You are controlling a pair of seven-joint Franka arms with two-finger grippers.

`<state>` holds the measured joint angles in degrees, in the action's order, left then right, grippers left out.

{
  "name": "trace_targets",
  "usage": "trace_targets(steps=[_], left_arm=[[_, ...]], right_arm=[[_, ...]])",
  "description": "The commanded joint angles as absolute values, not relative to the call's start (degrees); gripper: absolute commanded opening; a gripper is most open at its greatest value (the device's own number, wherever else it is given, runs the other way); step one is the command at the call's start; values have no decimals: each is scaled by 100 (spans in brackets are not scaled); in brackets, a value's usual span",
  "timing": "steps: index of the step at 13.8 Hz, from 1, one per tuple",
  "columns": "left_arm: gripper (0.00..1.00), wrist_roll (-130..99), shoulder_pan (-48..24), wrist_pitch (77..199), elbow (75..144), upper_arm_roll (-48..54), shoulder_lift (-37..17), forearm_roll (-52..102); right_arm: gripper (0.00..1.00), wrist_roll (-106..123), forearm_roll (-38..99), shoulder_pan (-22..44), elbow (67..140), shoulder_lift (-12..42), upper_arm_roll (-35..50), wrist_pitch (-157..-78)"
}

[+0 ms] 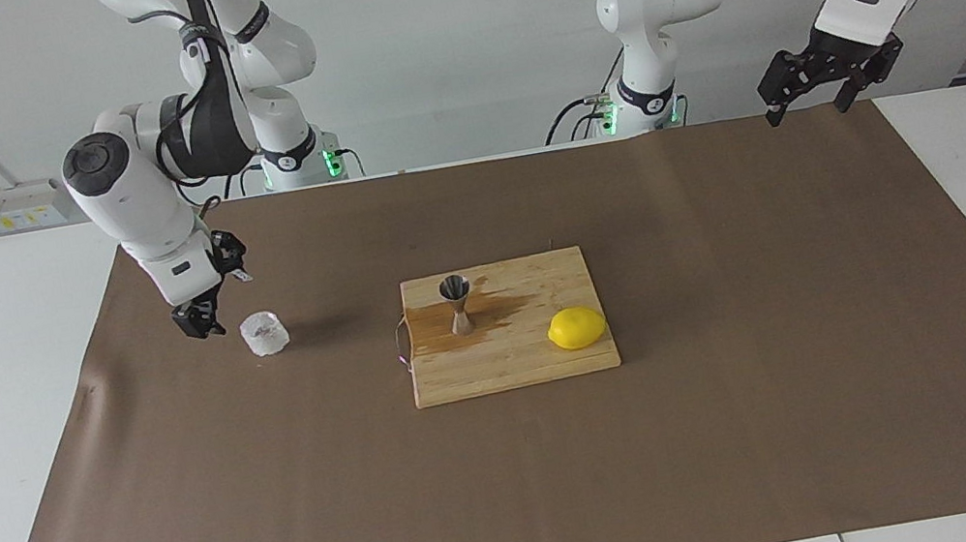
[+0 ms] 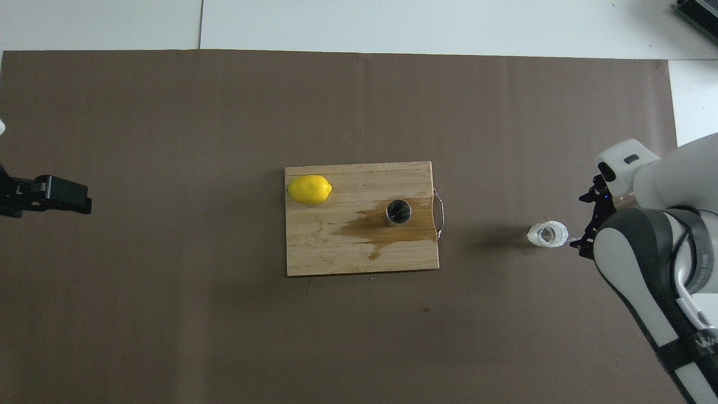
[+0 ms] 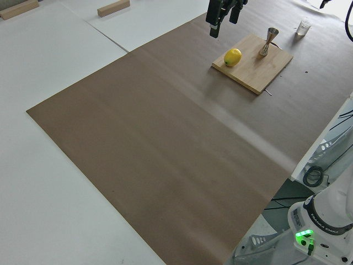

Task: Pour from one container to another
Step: 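Reach the right gripper to the clear glass and grasp it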

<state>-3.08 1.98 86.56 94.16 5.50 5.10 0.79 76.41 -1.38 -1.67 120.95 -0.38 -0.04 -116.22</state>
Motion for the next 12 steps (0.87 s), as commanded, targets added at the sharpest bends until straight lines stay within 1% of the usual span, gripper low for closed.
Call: trace_targets(steps=[1,2,5,8,12], left_arm=[[100,-255,246,8569,9431,545,536,141],[100,-255,237,8569,9431,545,536,141],[100,-255,237,8569,9431,545,536,141],[100,-255,246,8569,9431,545,536,141],[100,-255,246,8561,9431,545,536,141]], right_arm=[[100,8673,-167,-290,12812,-193,0,-12425],[100,8675,-167,-299,12962,-202,0,-12637],[100,9156,-167,-404,13078,26,9,-12972],[100,9614,-106,-527,13402,26,9,-13445],[100,9808,-1,-527,13491,369,18,-13964]])
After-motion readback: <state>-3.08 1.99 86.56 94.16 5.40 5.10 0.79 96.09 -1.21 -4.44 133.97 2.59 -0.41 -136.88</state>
